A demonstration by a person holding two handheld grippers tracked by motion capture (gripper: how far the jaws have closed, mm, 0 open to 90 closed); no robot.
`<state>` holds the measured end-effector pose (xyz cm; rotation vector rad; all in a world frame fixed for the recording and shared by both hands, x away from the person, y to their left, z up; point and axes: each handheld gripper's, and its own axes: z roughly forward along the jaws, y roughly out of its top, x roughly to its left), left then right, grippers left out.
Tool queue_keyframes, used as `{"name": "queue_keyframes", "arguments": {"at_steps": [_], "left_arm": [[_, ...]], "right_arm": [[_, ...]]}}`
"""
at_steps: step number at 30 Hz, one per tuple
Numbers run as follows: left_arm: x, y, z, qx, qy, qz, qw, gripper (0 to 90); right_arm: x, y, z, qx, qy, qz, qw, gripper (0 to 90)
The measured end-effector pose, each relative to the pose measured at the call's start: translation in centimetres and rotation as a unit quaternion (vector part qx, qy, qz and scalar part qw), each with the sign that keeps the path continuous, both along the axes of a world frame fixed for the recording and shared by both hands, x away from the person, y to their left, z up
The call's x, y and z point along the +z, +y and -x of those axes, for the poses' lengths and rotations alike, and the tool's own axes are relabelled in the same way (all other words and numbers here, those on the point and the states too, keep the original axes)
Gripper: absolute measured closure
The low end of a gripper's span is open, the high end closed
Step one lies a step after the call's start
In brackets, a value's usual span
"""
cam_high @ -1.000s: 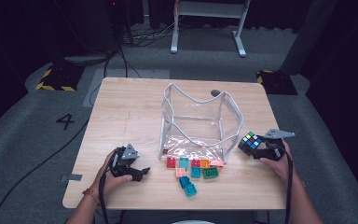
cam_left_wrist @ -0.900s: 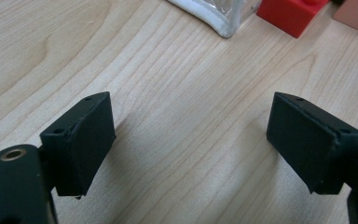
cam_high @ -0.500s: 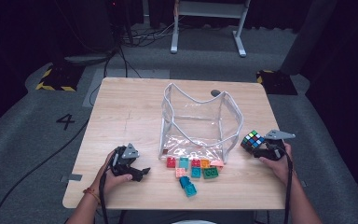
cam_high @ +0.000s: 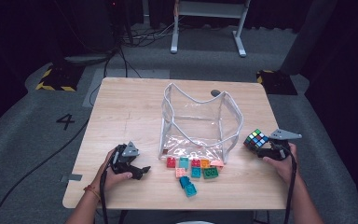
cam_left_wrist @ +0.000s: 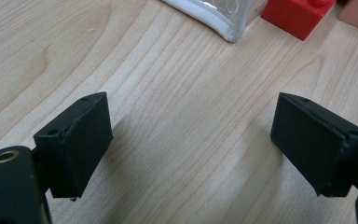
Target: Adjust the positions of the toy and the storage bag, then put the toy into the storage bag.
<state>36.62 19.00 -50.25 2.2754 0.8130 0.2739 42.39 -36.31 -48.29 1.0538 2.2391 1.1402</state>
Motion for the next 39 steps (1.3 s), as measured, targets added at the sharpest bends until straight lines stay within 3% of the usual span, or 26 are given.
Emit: {"name": "queue_keyframes", "arguments": {"at_steps": [1,7,14,20,26,29,32,34,39], "left_arm": [[0.0,0.0,0.0,0.000,-0.001,0.000,1.0000,12.8],[0.0,0.0,0.0,0.002,-0.002,0.000,1.0000,13.1],[0.0,0.0,0.0,0.000,-0.003,-0.001,1.0000,13.5],[0.0,0.0,0.0,0.000,-0.004,-0.002,1.0000,13.5],[0.0,0.0,0.0,0.000,-0.004,-0.002,1.0000,13.5],[0.0,0.0,0.0,0.000,-0.004,-0.002,1.0000,13.5],[0.0,0.0,0.0,0.000,-0.004,-0.002,1.0000,13.5],[0.0,0.0,0.0,0.000,-0.004,-0.002,1.0000,13.5],[0.0,0.0,0.0,0.000,-0.003,-0.001,1.0000,13.5]], "right_arm": [[0.1,0.0,0.0,-0.001,-0.002,-0.010,0.9999,33.7],[1.7,0.3,0.4,0.003,-0.017,-0.013,0.9998,33.8],[3.6,0.5,0.7,0.007,-0.028,-0.034,0.9990,33.8],[6.4,0.7,0.6,0.013,-0.054,-0.032,0.9979,33.8],[10.2,0.4,0.1,0.011,-0.085,-0.037,0.9957,33.8],[11.0,0.5,-0.1,0.012,-0.087,-0.041,0.9953,33.8],[13.1,1.2,-0.6,0.025,-0.101,-0.048,0.9934,33.8],[13.4,1.3,-0.7,0.026,-0.103,-0.051,0.9931,33.8],[16.1,2.8,-1.3,0.054,-0.115,-0.056,0.9903,33.8]]}}
